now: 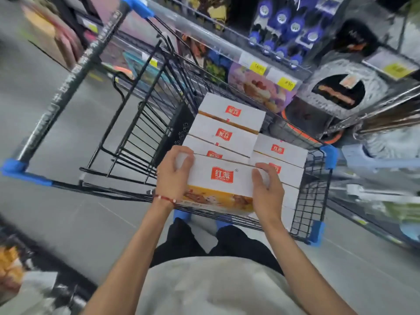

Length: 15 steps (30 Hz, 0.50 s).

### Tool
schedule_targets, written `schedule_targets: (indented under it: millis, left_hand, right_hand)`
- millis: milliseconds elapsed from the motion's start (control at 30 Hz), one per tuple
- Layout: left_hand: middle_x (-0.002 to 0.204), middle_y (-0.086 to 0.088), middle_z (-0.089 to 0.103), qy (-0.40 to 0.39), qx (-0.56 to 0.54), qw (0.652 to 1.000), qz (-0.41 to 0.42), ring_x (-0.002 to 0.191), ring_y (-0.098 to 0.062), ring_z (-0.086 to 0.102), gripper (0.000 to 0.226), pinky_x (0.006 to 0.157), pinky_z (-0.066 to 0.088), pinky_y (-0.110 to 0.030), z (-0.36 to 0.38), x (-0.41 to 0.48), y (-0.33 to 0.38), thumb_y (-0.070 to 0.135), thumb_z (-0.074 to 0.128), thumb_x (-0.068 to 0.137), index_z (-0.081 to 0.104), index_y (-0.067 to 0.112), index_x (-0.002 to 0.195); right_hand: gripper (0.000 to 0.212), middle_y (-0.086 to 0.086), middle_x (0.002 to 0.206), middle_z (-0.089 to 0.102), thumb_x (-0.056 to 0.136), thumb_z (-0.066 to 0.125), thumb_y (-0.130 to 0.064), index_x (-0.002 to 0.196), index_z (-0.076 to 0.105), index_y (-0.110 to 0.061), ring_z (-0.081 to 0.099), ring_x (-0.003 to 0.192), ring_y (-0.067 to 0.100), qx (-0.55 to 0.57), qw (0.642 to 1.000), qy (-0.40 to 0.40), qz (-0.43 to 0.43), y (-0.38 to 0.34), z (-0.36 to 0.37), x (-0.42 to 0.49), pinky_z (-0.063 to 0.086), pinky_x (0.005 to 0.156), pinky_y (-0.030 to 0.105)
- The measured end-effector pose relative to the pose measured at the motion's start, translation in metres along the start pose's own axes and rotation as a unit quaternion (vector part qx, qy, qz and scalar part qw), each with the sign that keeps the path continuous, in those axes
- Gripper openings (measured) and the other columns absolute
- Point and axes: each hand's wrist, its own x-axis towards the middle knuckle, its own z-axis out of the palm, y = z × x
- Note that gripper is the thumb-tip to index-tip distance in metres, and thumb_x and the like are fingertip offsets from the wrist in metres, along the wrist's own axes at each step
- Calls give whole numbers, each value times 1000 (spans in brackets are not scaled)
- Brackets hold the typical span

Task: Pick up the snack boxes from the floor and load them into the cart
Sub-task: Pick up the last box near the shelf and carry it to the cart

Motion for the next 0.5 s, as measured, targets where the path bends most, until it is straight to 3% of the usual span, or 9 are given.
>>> schedule_targets:
  millis: [67, 133, 200, 300, 367, 433, 500]
  left_hand:
    - [106, 10, 64, -34, 6, 999, 8, 90, 9, 55, 10, 79, 45, -25, -5, 13, 0, 19, 56, 96, 64, 25, 99]
    - [106, 7, 63, -70, 3, 997, 9, 84, 11, 55, 14, 69, 45, -16, -9, 25, -1, 15, 56, 97, 62, 22, 107]
    - [108, 5, 64, -99, -4, 995, 9, 89, 7, 58, 26, 75, 49, -17, -14, 36, -7, 14, 57, 97, 59, 23, 121]
    - [122, 3, 63, -134, -10, 990, -28, 107, -11, 62, 44, 88, 55, -26, -18, 47, -21, 15, 58, 98, 49, 26, 140]
    - [131, 1, 58, -154, -26, 985, -77, 109, -13, 61, 58, 81, 55, -16, -18, 47, -29, 13, 60, 98, 37, 25, 149]
    - [137, 3, 52, -167, -43, 975, -138, 104, -7, 61, 70, 71, 54, -10, -17, 46, -36, 10, 62, 97, 26, 24, 155]
    - [136, 5, 52, -176, -62, 959, -213, 100, -5, 61, 75, 74, 58, -18, -16, 45, -44, 11, 64, 95, 22, 24, 156]
  right_hand:
    - [14, -43, 115, 57, 106, 54, -28, 116, 63, -32, 55, 121, 4, 9, 1000, 19, 14, 3, 10, -10, 48, 110, 41]
    - [16, -25, 126, 61, 107, 53, -28, 121, 62, -29, 57, 123, 9, 24, 998, 42, 29, 2, 20, -20, 52, 107, 42]
    - [20, -16, 128, 60, 106, 54, -27, 126, 60, -29, 58, 123, 9, 36, 997, 50, 56, -1, 28, -27, 55, 103, 35]
    - [33, -11, 130, 58, 103, 62, -23, 135, 55, -26, 59, 116, 7, 57, 993, 10, 104, 1, 39, -31, 54, 81, 9]
    - [42, -8, 136, 56, 99, 69, -22, 137, 52, -26, 58, 120, 8, 34, 993, -12, 112, 7, 44, -30, 52, 81, 6]
    - [50, -8, 139, 54, 94, 76, -24, 136, 50, -29, 54, 128, 13, 3, 993, -32, 112, 14, 49, -27, 55, 97, 21]
    - [58, -8, 139, 52, 87, 83, -28, 134, 48, -32, 53, 130, 16, -8, 990, -56, 126, 24, 51, -23, 56, 105, 40]
